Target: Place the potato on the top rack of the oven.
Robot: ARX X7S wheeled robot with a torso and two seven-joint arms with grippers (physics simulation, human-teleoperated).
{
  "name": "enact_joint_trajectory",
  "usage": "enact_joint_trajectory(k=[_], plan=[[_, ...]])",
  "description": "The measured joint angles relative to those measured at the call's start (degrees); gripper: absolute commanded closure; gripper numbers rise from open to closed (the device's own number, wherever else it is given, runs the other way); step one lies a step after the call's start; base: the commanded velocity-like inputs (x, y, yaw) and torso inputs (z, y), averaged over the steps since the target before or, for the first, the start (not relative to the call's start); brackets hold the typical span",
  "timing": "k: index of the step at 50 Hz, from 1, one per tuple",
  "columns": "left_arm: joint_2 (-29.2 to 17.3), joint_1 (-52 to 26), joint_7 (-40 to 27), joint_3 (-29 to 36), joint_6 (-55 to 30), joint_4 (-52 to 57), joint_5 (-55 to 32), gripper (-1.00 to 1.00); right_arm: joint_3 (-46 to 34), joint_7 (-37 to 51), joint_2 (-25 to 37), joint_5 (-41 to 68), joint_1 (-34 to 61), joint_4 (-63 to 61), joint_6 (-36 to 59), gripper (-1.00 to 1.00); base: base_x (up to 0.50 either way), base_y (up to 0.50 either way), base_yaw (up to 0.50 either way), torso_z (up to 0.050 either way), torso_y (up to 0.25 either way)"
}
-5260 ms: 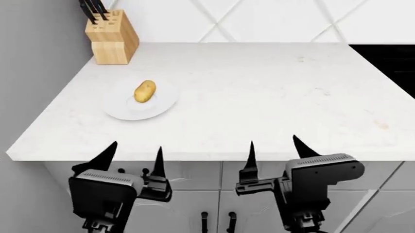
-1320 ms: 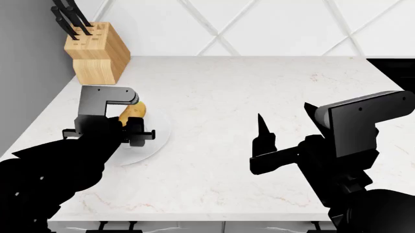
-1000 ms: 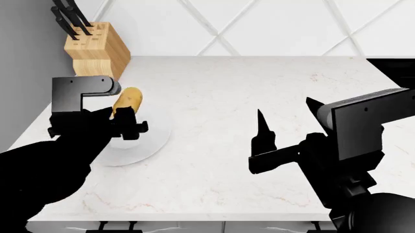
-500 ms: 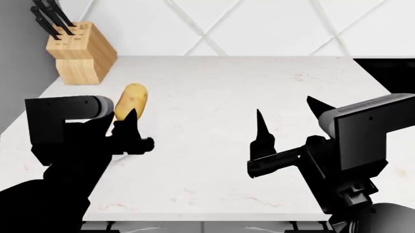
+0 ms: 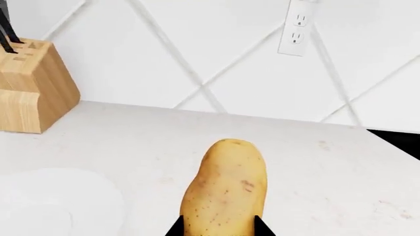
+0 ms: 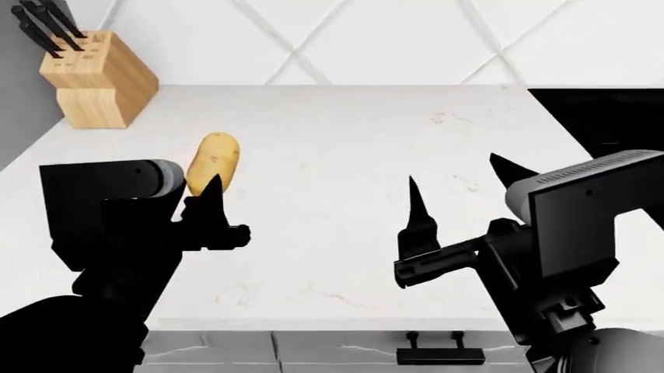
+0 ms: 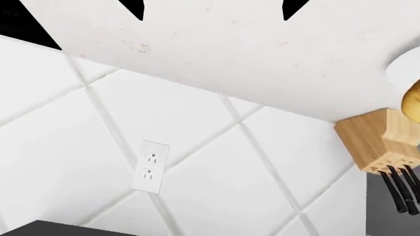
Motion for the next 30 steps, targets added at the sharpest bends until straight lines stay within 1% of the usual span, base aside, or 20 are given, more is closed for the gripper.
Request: enact_joint_trajectory(k=[17, 30], plan=[[-0.93, 0.51, 1.48, 2.00, 2.30, -1.32, 2.89, 1.00, -1.08, -1.52, 0.49, -2.43, -1.00, 0.20, -1.32, -1.00, -0.50, 0.00, 0.00, 0.000, 0.000], [-1.77, 0.82, 3.52, 3.59, 4.68, -3.06, 6.00, 1.00, -1.88, -0.20, 0.48, -1.65, -0.10, 0.71, -1.11, -1.00, -0.50, 0.00, 0.00, 0.000, 0.000]])
